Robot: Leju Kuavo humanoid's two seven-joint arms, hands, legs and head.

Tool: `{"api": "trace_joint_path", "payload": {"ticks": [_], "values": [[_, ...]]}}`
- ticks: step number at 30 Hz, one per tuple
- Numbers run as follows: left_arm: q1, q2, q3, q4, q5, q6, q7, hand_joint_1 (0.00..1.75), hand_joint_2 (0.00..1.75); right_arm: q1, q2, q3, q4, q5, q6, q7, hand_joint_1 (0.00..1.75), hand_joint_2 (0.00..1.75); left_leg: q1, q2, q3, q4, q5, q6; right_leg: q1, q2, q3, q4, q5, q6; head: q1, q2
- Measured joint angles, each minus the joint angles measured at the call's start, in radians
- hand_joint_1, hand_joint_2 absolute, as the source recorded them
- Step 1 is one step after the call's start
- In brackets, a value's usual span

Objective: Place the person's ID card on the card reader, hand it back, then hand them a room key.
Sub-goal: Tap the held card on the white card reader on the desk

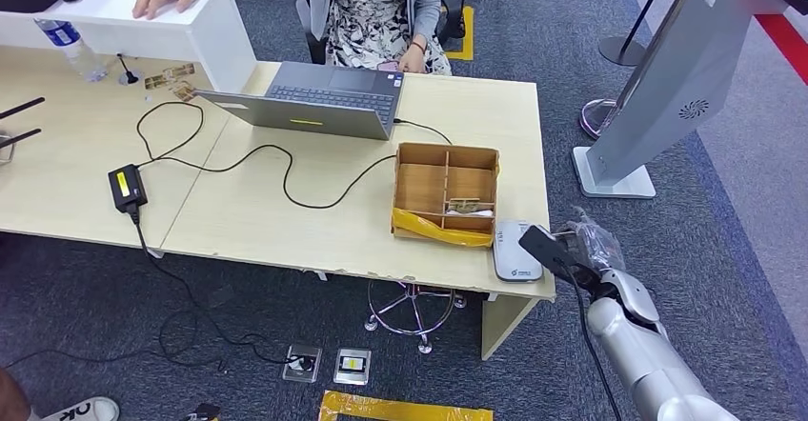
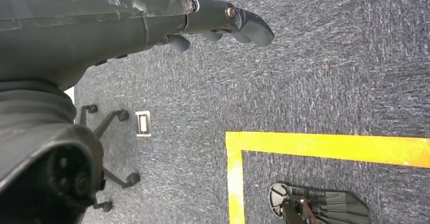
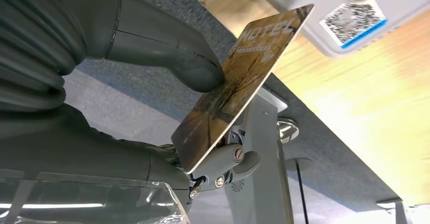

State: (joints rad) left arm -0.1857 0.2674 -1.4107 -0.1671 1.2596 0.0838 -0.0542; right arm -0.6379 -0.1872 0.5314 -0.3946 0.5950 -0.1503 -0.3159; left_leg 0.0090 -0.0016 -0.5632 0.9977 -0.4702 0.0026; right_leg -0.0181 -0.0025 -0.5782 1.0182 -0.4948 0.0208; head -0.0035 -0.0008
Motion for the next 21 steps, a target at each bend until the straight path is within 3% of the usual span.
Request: {"api": "trace_joint_path", "payload": {"ticks": [11, 21], "values": [[0.0, 0.0, 0.0, 0.0, -0.002, 0.001, 0.0, 0.0, 0.0, 0.001, -0.033, 0.008, 0.001, -0.046, -0.007, 0.007, 1.75, 1.75, 0.0, 0.0, -0.001, 0.0, 0.0, 0.0, 0.0, 0.0, 0.0, 0.0, 0.0, 0.0, 0.0, 0.0], [0.0, 0.0, 0.0, 0.0, -0.016, -0.001, 0.0, 0.0, 0.0, -0.152, -0.055, 0.018, 0.0, -0.037, 0.006, 0.028, 1.75, 1.75, 0.0, 0.0, -0.001, 0.0, 0.0, 0.0, 0.0, 0.0, 0.0, 0.0, 0.0, 0.0, 0.0, 0.0]]}}
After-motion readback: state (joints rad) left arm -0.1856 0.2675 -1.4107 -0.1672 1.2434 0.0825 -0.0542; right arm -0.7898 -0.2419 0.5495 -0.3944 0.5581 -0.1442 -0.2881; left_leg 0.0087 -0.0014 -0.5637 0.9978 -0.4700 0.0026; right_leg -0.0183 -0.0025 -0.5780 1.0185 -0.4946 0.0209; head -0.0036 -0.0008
